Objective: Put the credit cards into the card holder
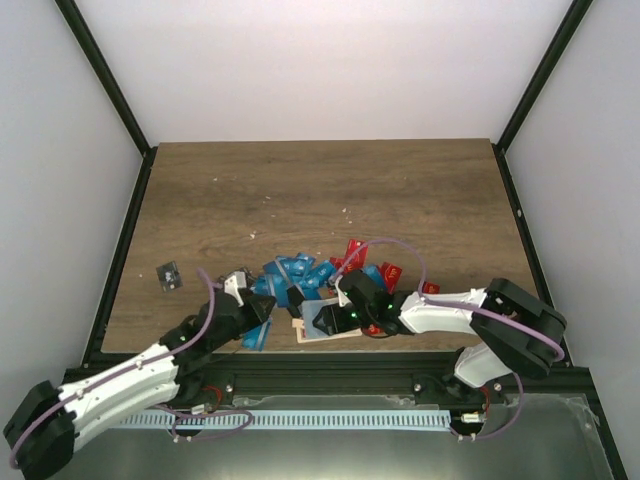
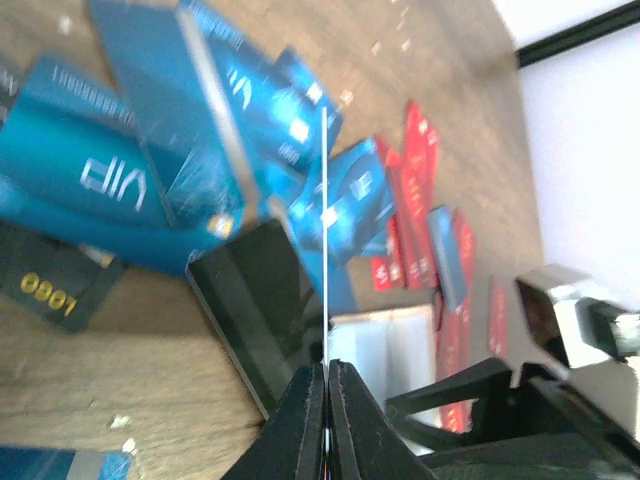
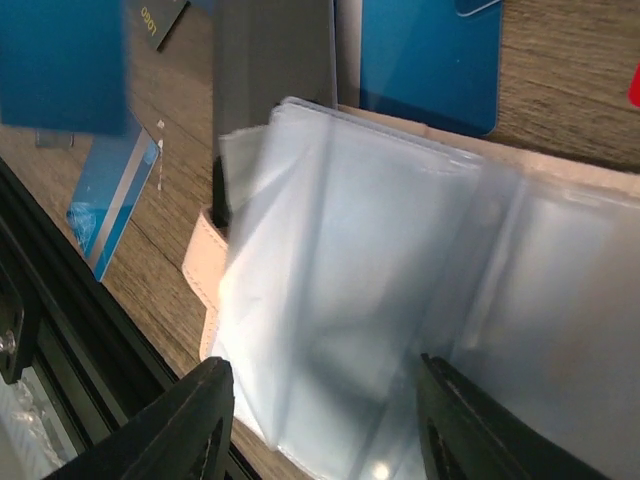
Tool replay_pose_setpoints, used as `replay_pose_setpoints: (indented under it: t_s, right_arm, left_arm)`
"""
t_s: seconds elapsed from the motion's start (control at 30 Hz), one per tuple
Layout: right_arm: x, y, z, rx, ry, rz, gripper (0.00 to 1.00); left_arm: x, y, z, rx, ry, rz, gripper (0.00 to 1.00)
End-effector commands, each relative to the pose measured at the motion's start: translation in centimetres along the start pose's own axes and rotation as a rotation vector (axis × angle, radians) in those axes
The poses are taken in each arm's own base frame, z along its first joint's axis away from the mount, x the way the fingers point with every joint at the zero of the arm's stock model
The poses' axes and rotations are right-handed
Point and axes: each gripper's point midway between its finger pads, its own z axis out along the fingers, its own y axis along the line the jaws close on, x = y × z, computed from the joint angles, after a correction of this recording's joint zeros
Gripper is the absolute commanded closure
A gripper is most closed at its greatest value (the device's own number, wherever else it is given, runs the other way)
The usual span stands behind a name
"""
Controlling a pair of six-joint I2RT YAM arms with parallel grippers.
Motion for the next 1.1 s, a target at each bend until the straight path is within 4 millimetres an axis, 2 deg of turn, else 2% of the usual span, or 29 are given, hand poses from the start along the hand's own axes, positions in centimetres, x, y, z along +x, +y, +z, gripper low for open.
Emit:
replay_pose_setpoints:
  t_s: [0.0,0.07,0.2,0.3,0.43,0.67,0.83,0.87,1.07]
  right_arm:
    - [-0.6,1.0,-1.5,0.023,0.014,-0.038,0.44]
    - [-1.9,2.3,-2.5,-0.007,-0.029,-0.059,0.33]
    - [-4.0,5.6,-4.8,-0.145,-0.102,-0.09,0.18]
    - [-4.7,7.0,-6.3,-0.261,-0.135,-0.082,0.15]
    - [-5.0,7.6,-8.2,-0.405,-0.169,-0.049,0.16]
    - [-5.2,8.5,-9.4,-0.508,-0.184,-0.057,0.27]
    - [-5.6,9.6,-10.0,-0.571,-0.193,-0.074,0.4]
    - [-5.7,9.7,-10.0,-0.579,-0.195,-0.077,0.45]
    - [-6.3,10.4,-9.9,-0.611,-0.193,-0.097,0.74]
  left_arm:
    - [-1.8,0.1,-1.7,-0.054,-0.078,0.084,0.96]
    - [-2.6,-2.9,-2.7,0.05,-0.093,0.118,0.96]
    - [-2.0,-6.1,-3.5,0.188,-0.053,0.182,0.96]
    - [-1.3,-8.2,-3.9,0.294,-0.011,0.211,0.96]
    - [-0.2,-10.3,-4.4,0.421,0.039,0.23,0.96]
    - [1.0,-12.1,-4.9,0.531,0.102,0.254,0.96]
    - [1.5,-12.6,-4.9,0.562,0.135,0.251,0.96]
    - [2.0,-11.8,-4.5,0.547,0.151,0.247,0.96]
    - [2.8,-11.1,-4.0,0.542,0.183,0.245,0.96]
